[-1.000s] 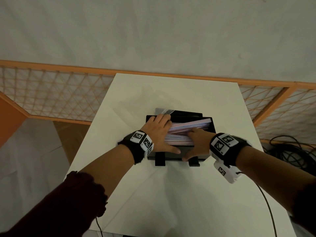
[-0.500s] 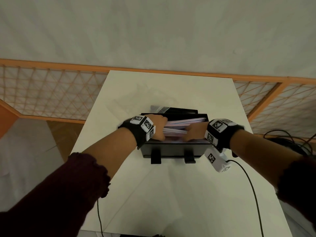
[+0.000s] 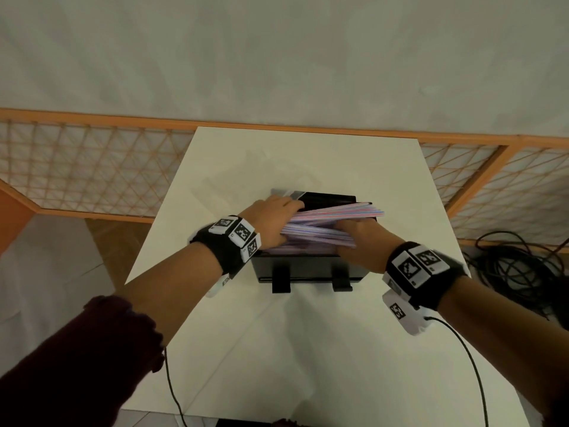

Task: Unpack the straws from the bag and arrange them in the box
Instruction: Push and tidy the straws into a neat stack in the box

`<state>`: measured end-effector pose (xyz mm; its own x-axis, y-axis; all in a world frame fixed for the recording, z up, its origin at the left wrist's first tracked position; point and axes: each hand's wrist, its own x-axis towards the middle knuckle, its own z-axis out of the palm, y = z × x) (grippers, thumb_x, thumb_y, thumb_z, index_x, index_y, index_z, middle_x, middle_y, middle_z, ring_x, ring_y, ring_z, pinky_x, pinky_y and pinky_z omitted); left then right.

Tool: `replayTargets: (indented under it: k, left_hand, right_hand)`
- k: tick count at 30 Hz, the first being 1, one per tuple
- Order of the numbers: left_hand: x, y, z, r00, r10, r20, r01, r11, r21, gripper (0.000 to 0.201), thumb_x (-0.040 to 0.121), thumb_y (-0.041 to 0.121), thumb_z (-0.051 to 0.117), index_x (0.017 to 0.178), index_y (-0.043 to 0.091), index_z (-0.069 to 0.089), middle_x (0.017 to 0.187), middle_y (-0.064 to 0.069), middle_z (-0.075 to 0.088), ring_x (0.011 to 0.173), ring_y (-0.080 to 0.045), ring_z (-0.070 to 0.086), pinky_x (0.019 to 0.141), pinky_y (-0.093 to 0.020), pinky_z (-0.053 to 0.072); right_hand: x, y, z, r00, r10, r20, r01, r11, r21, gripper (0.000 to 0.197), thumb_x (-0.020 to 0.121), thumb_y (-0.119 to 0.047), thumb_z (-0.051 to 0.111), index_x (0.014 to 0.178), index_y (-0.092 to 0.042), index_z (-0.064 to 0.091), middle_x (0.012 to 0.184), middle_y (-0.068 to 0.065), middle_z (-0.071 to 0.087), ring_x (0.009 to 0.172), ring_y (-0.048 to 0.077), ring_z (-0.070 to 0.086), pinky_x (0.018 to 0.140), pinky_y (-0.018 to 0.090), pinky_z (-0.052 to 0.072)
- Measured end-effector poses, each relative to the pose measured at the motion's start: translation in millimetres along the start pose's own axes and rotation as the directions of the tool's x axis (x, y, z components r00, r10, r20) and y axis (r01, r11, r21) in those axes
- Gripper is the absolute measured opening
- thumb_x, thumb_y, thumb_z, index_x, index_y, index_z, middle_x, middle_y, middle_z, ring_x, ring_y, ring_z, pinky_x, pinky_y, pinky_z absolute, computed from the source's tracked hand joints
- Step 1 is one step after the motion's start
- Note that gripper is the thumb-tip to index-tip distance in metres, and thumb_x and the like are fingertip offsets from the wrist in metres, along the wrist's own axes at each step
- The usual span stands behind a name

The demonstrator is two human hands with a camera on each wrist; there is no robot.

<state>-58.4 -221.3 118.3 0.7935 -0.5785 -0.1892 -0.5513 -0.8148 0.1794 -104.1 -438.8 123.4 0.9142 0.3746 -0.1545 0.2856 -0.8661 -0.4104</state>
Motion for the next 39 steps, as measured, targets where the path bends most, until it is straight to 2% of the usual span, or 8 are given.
replayTargets:
  k: [7, 13, 17, 20, 25, 30, 34, 39]
  left_hand:
    - [-15.5, -5.2, -1.8, 0.994, -0.006, -0.111, -0.017, 0.98, -0.2, 0.08, 0.077, 0.035, 0.062, 0.146, 0.018, 0.027, 0.143, -0.004, 0.04, 0.129, -0.025, 0.037, 0.103, -0.034, 0.034]
    - [-34.6, 5.9, 25.1, 0.997, 0.007, -0.082, -0.005, 1.0, 0.02, 0.104, 0.07, 0.08, 0.023, 0.148, 0.012, 0.018, 0.154, -0.008, 0.023, 0.143, -0.025, 0.019, 0.118, -0.042, 0.011]
    - [-31.1, 11.3, 37.2, 0.999, -0.038, -0.015, 0.039, 0.997, 0.063, 0.114, 0.064, 0.091, 0.008, 0.15, 0.017, -0.005, 0.16, -0.002, 0.0, 0.147, -0.016, -0.004, 0.118, -0.047, -0.007]
    - [-40.1, 4.7, 24.9, 0.978, -0.118, -0.17, 0.075, 0.968, -0.24, 0.097, 0.079, 0.08, 0.019, 0.151, 0.018, 0.0, 0.159, 0.0, 0.002, 0.146, -0.013, -0.003, 0.119, -0.044, -0.003]
    - [-48.7, -7.4, 15.6, 0.882, -0.404, -0.241, 0.153, 0.73, -0.666, 0.055, 0.101, 0.04, 0.023, 0.15, 0.021, 0.009, 0.159, 0.002, 0.006, 0.146, -0.011, 0.001, 0.12, -0.035, 0.001]
    - [-46.8, -1.8, 28.3, 0.896, -0.441, -0.059, 0.2, 0.517, -0.832, 0.055, 0.102, 0.039, 0.018, 0.151, 0.019, 0.005, 0.159, 0.004, 0.004, 0.145, -0.008, 0.004, 0.114, -0.02, 0.004]
    - [-48.1, -0.6, 33.0, 0.881, -0.47, -0.056, 0.165, 0.416, -0.894, 0.054, 0.101, 0.039, 0.017, 0.151, 0.021, 0.008, 0.158, 0.007, 0.008, 0.144, -0.006, 0.009, 0.107, -0.013, 0.009]
    - [-54.8, -12.7, 22.8, 0.863, -0.491, -0.117, 0.105, 0.401, -0.91, 0.052, 0.101, 0.039, 0.018, 0.15, 0.023, 0.012, 0.157, 0.008, 0.012, 0.144, -0.007, 0.012, 0.108, -0.016, 0.01]
  right_hand:
    - [-13.6, 1.6, -30.0, 0.992, 0.109, 0.065, -0.095, 0.979, -0.182, 0.04, 0.087, -0.032, 0.061, 0.125, -0.018, 0.054, 0.123, 0.005, 0.056, 0.111, 0.023, 0.053, 0.096, 0.03, 0.038]
    - [-19.1, 5.2, -25.3, 0.973, -0.023, -0.228, -0.014, 0.987, -0.161, 0.051, 0.079, -0.033, 0.069, 0.121, -0.012, 0.052, 0.12, 0.009, 0.049, 0.111, 0.028, 0.046, 0.092, 0.037, 0.038]
    - [-6.6, 5.7, 10.9, 1.0, -0.004, -0.023, -0.001, 0.98, -0.201, 0.067, 0.086, -0.042, 0.049, 0.145, -0.017, 0.028, 0.15, 0.009, 0.029, 0.141, 0.028, 0.023, 0.116, 0.046, 0.021]
    - [-4.7, 7.1, 5.2, 0.995, 0.096, 0.004, -0.091, 0.958, -0.272, 0.069, 0.081, -0.045, 0.035, 0.145, -0.018, 0.028, 0.151, 0.004, 0.028, 0.143, 0.024, 0.019, 0.116, 0.042, 0.012]
    - [6.6, -9.9, -16.4, 0.986, -0.15, -0.066, 0.145, 0.986, -0.078, 0.058, 0.087, -0.031, 0.057, 0.138, -0.012, 0.039, 0.137, 0.008, 0.042, 0.126, 0.025, 0.042, 0.106, 0.033, 0.034]
    - [35.9, -19.5, -2.2, 0.967, 0.052, 0.251, 0.001, 0.978, -0.21, 0.084, 0.081, -0.039, 0.066, 0.148, -0.014, 0.02, 0.148, 0.009, 0.034, 0.132, 0.028, 0.04, 0.11, 0.038, 0.035]
    - [43.1, -15.8, 9.5, 0.964, 0.149, 0.221, -0.064, 0.934, -0.351, 0.08, 0.077, -0.051, 0.066, 0.142, -0.022, 0.03, 0.14, 0.006, 0.04, 0.126, 0.033, 0.045, 0.104, 0.047, 0.039]
    - [50.9, -23.5, -7.3, 0.988, 0.064, 0.14, -0.027, 0.968, -0.249, 0.051, 0.078, -0.026, 0.065, 0.125, -0.017, 0.048, 0.121, 0.008, 0.06, 0.108, 0.03, 0.059, 0.083, 0.028, 0.044]
